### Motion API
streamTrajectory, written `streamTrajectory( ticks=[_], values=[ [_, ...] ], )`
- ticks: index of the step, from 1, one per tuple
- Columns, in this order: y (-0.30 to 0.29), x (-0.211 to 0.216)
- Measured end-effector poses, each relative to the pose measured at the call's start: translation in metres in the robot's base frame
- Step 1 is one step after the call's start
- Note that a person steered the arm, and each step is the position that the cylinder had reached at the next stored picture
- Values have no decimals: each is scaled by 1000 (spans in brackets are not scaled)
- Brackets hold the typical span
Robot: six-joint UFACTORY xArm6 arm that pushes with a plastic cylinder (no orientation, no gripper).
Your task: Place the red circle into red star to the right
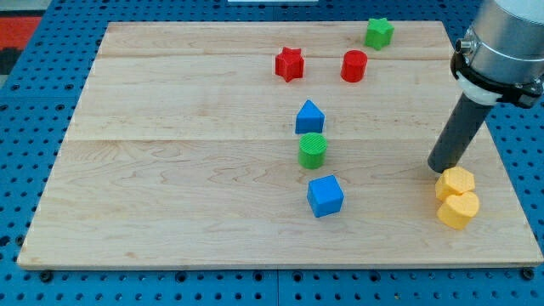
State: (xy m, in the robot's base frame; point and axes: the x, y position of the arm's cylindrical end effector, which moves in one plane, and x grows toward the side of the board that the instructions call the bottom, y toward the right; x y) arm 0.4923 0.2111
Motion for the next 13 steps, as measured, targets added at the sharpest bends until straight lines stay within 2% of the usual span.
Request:
streamTrajectory(
  ticks=[4, 5, 7, 8, 9, 10, 11, 12, 13],
  values=[
    [0, 0],
    [0, -25],
    [39, -128],
    [39, -177],
    [14, -197],
    [-40, -199],
    [-50, -177],
    [-84, -178],
    [-121, -196]
  ],
)
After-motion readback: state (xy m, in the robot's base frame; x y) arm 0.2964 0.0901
